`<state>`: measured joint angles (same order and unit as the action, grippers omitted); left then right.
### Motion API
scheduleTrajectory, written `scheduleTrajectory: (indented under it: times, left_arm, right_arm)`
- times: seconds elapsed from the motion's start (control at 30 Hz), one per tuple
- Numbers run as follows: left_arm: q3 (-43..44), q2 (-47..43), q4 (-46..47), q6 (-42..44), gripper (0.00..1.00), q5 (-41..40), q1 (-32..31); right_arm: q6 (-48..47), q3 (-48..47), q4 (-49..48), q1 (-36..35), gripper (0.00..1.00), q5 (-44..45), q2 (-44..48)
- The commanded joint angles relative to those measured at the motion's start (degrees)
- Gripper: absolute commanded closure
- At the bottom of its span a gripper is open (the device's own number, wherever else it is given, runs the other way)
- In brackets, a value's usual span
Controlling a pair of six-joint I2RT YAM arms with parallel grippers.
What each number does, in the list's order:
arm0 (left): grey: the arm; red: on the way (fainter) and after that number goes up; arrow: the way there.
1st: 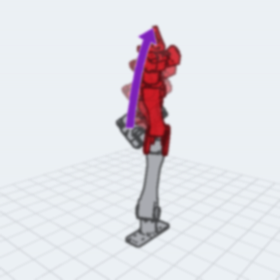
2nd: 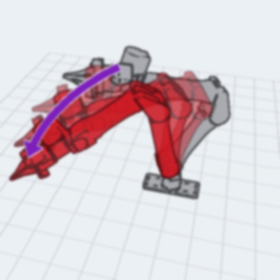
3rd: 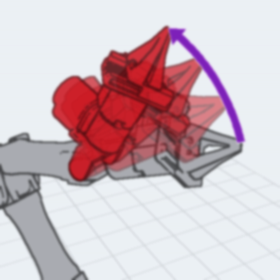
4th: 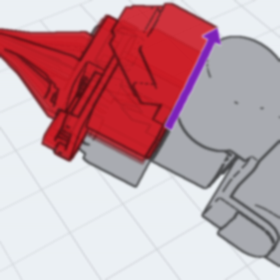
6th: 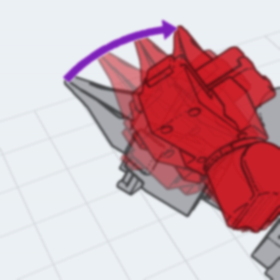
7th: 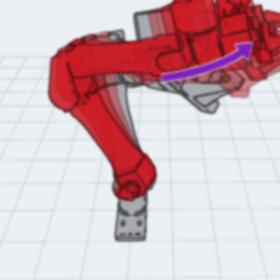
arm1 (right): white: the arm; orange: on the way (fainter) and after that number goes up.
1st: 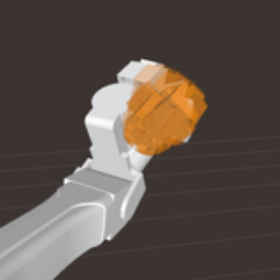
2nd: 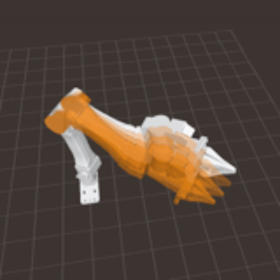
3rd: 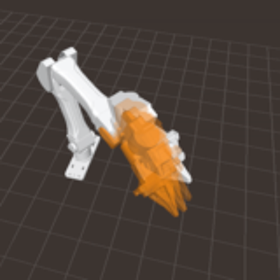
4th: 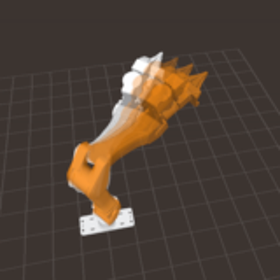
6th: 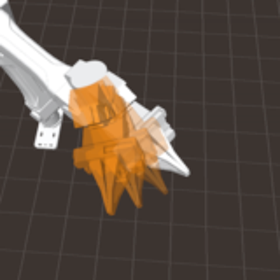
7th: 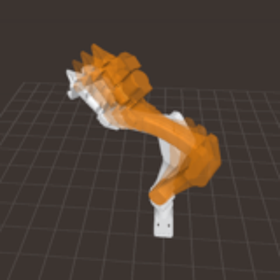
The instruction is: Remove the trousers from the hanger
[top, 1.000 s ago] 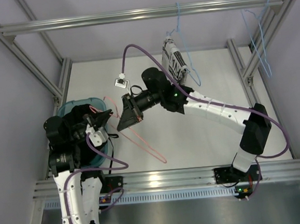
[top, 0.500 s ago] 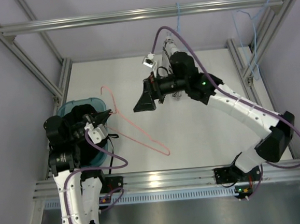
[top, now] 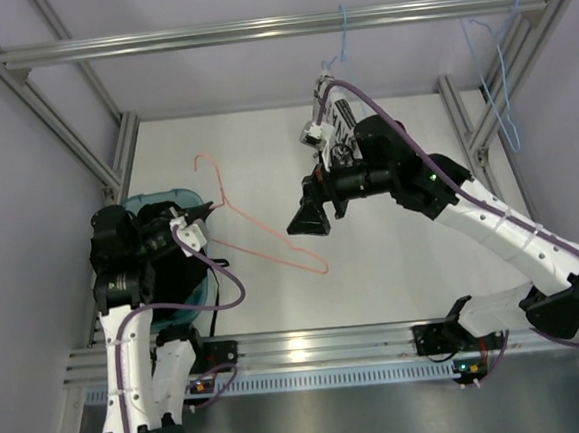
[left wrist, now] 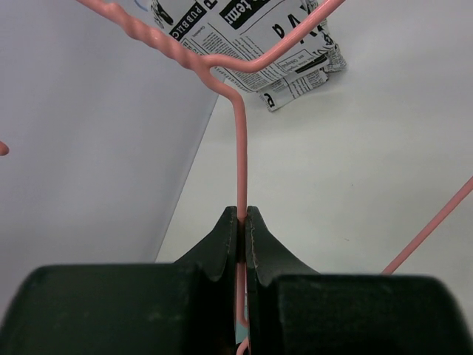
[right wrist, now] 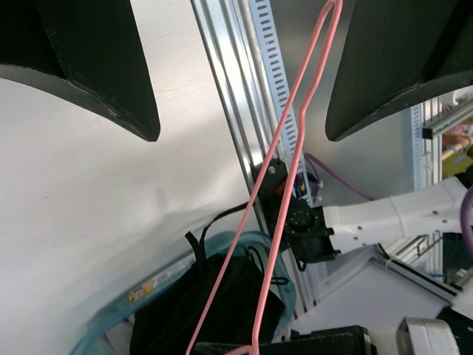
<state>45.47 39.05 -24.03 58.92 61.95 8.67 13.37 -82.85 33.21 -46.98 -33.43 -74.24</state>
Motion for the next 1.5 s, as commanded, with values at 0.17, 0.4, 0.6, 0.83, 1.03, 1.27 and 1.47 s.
scheduleTrajectory:
  times: [0.17,0.4,0.6,0.83,1.03,1.27,1.47]
  left_arm:
    - [1.55,0.24,1.88,3.66,1.00,-4.91,-5.32]
    - [1.46,0.50,1.88,4.45,1.00,-5.70,-5.94]
    - [0.76,0.24,1.88,4.89,1.00,-5.53,-6.03]
    - [0.67,0.15,1.80,4.63,0.99,-6.49,-6.03]
    - [3.04,-0.46,1.71,-3.97,0.34,-8.16,-5.94]
    - [10.15,-0.21,3.72,-28.16,0.02,-9.47,-6.03]
    - [13.67,-0.38,20.65,-61.38,0.02,-12.73,-6.03]
  right_arm:
    - [-2.65,0.76,1.42,-5.58,0.07,1.62,-4.33]
    - [0.26,3.65,0.27,-6.02,0.20,-2.95,-6.01]
    - [0.78,3.84,0.27,-6.10,0.58,-2.78,-6.01]
    - [1.05,3.75,0.36,-6.02,1.00,-2.96,-5.39]
    - [-0.45,1.64,0.45,-5.05,1.00,-0.32,-3.64]
    - [-3.34,3.22,2.21,-1.54,1.00,1.96,2.86]
    - [-11.25,5.50,5.28,-0.31,1.00,5.83,10.59]
